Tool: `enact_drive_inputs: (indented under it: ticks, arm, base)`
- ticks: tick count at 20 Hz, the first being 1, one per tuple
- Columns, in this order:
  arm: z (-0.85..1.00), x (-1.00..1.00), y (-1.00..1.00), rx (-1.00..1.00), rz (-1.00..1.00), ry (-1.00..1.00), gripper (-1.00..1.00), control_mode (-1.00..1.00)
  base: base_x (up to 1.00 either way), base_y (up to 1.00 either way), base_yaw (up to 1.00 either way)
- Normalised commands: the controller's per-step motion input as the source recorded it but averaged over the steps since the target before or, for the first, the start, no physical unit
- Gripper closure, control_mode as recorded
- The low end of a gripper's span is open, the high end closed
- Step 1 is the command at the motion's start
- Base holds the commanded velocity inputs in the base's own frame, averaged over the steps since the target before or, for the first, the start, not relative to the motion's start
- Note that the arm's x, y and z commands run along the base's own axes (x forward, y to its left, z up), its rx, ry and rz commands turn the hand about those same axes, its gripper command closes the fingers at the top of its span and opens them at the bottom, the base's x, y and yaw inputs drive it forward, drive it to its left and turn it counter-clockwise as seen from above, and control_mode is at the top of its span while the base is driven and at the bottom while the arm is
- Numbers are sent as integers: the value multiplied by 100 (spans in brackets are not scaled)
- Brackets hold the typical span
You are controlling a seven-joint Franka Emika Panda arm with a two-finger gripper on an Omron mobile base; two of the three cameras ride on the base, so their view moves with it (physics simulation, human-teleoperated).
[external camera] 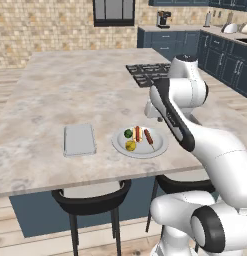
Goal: Place one cooked food and one vegetable from the large plate to each tupperware container.
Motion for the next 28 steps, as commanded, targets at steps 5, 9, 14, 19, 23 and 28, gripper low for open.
enact_drive_inputs:
  ticks: [5, 9, 14, 19, 23, 28]
  arm:
    - [-17, 27, 25, -2, -5, 0, -100, -100]
    - [-50, 85, 24, -10, -12, -1, -100, -100]
    - [-90, 96, 32, -6, -11, 23, -100, -100]
    - [-83, 55, 6, 6, -10, 16, -100, -100]
    - [-45, 49, -1, 31, 0, 0, -100, -100]
    - [-25, 26, 5, 7, 0, 0, -100, -100]
  base:
    - [0, 0, 0]
    - [0, 0, 0]
    - [0, 0, 0]
    - [0, 0, 0]
    - [0, 0, 0]
    - [0, 0, 0]
